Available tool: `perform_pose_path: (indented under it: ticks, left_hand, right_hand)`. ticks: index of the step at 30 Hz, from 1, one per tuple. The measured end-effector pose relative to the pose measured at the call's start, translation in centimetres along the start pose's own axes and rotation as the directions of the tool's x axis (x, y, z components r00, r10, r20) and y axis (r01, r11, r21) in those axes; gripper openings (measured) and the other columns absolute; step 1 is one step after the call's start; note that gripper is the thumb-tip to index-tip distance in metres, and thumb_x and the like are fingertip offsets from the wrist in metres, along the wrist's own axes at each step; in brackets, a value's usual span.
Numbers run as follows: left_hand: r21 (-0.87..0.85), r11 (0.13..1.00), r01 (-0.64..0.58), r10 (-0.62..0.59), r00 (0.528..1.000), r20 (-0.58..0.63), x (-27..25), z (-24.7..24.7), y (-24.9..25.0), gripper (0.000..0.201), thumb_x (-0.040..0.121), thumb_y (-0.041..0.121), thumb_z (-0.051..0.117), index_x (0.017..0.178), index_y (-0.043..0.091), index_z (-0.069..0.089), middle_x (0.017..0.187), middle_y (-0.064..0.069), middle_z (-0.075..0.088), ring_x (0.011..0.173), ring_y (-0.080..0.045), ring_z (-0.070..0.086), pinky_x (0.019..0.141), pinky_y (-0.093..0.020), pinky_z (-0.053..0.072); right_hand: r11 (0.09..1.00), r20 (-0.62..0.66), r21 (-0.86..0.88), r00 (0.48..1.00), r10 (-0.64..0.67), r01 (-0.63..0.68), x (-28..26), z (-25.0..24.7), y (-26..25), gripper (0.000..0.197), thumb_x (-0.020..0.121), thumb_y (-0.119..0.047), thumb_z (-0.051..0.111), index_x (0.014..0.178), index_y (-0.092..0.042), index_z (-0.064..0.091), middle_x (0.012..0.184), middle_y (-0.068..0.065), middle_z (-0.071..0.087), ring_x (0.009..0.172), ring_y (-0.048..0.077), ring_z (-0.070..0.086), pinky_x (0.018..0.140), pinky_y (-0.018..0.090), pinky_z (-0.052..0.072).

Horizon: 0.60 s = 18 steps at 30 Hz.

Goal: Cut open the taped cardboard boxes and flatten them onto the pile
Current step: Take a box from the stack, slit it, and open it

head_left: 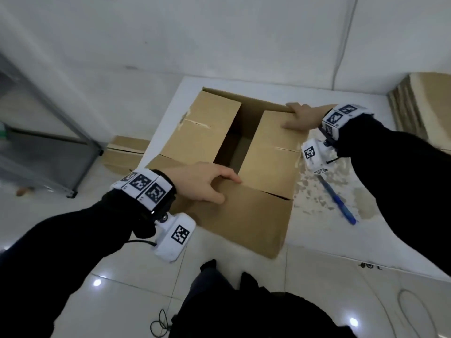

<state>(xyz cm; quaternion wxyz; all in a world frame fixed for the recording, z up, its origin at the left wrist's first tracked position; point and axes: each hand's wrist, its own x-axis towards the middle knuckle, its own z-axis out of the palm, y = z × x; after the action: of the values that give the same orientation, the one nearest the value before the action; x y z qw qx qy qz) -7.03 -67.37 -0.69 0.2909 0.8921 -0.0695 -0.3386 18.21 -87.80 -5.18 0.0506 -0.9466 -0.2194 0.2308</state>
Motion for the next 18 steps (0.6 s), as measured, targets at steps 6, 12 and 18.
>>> perform_pose_path:
  ticks: [6, 12, 18]
  left_hand:
    - [0.400, 0.912, 0.095, -0.037, 0.988, -0.151, -1.0, -0.3, -2.5, 0.074, 0.079, 0.056, 0.066, 0.141, 0.032, 0.034, 0.138, 0.006, 0.046, 0.129, -0.018, 0.036, 0.114, -0.038, 0.018]
    - [0.768, 0.640, -0.006, 0.089, 0.994, -0.067, 2.9, 0.6, -2.3, 0.053, 0.079, 0.062, 0.061, 0.104, 0.018, 0.050, 0.098, -0.004, 0.063, 0.097, -0.024, 0.055, 0.104, -0.039, 0.028]
    - [0.866, 0.498, -0.050, 0.102, 0.995, -0.002, 5.0, -0.1, -1.6, 0.047, 0.085, 0.061, 0.055, 0.086, 0.014, 0.059, 0.095, -0.004, 0.067, 0.092, -0.023, 0.061, 0.104, -0.037, 0.032]
  right_hand:
    - [0.989, -0.074, -0.099, 0.992, 0.102, -0.109, 0.6, 1.0, -0.9, 0.073, 0.090, -0.034, 0.060, 0.148, -0.015, 0.019, 0.145, 0.021, 0.030, 0.128, 0.042, 0.037, 0.104, 0.048, 0.031]
    - [0.958, -0.175, -0.283, 0.979, -0.104, 0.051, -1.8, 2.4, -8.2, 0.047, 0.101, -0.019, 0.036, 0.146, -0.012, 0.029, 0.152, 0.013, 0.025, 0.138, 0.032, 0.026, 0.110, 0.038, 0.020]
    - [0.802, 0.103, -0.582, 0.991, -0.089, 0.133, -9.3, 2.0, -13.2, 0.052, 0.099, -0.049, 0.025, 0.125, -0.018, 0.057, 0.135, 0.006, 0.047, 0.134, 0.024, 0.031, 0.109, 0.054, 0.018]
